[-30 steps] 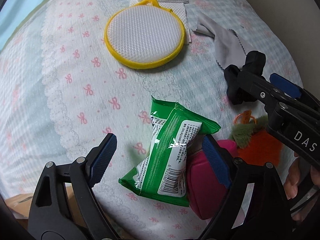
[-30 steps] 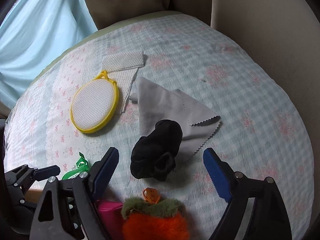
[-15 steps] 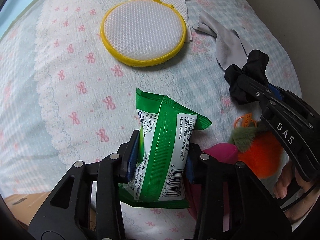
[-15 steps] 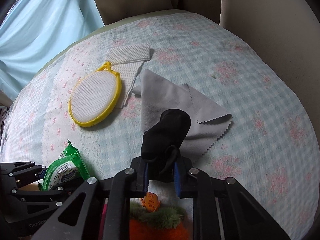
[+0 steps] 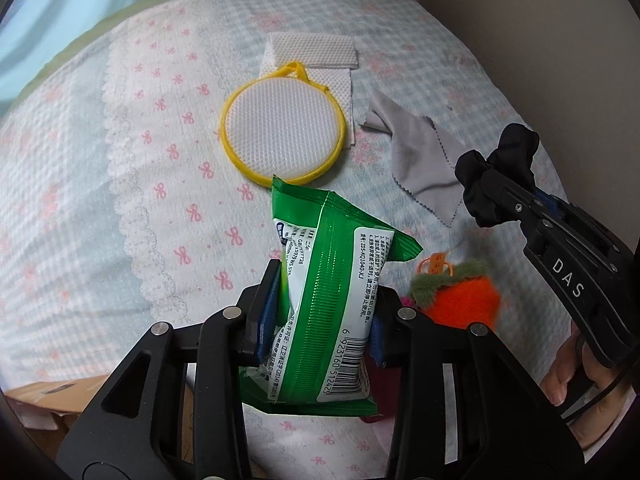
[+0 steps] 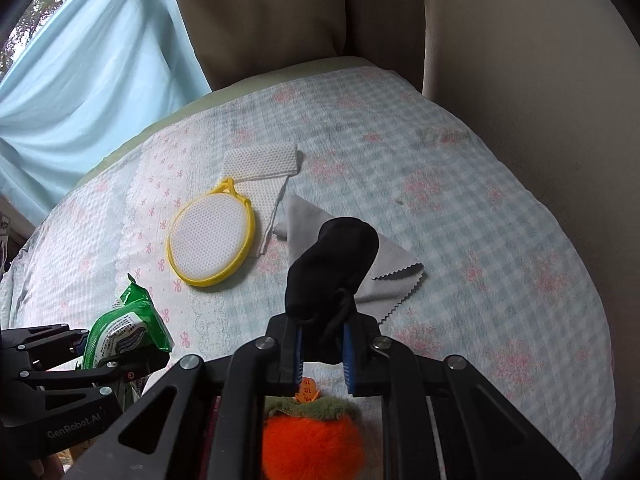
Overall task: Organize soft objects
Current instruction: 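Carry the green packet and black sock over the cardboard box with both tools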
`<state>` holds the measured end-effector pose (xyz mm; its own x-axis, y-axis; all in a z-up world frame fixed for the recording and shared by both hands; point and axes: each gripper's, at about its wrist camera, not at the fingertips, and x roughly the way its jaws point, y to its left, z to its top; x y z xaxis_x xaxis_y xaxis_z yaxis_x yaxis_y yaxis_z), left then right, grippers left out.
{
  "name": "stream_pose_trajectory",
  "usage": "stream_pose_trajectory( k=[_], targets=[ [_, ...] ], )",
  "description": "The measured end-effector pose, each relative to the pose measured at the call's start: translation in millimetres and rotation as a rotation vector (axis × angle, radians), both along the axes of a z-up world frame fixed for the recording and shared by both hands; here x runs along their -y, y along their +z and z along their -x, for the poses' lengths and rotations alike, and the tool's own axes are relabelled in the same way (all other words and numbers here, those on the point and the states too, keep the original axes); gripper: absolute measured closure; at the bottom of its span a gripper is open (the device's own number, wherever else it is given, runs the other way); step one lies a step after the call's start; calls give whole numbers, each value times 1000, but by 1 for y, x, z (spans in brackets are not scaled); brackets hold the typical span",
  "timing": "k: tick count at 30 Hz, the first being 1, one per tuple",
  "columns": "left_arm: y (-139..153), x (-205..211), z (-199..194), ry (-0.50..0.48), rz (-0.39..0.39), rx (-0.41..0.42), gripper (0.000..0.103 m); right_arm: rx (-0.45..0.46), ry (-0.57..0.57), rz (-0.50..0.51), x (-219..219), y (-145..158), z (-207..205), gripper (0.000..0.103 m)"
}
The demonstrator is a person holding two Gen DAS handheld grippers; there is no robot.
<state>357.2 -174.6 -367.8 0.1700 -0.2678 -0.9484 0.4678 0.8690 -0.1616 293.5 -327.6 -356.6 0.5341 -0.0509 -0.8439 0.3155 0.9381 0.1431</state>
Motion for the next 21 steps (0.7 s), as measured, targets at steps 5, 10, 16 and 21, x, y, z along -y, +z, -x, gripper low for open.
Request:
stream_pose_trajectory(
  k=[5, 10, 16, 21],
  targets=[
    [55, -9, 16, 29, 40, 51, 70, 39, 1, 12, -6, 50, 14, 89],
    [121, -30, 42, 73, 94, 90, 70, 77, 26, 31, -21, 115, 36, 89],
    [196, -80, 71, 137, 144, 158, 70, 115, 74, 39, -65, 189, 65, 89],
    [238, -138, 91, 206, 178, 208, 70, 127, 140, 49, -117, 234, 83, 89]
  ],
)
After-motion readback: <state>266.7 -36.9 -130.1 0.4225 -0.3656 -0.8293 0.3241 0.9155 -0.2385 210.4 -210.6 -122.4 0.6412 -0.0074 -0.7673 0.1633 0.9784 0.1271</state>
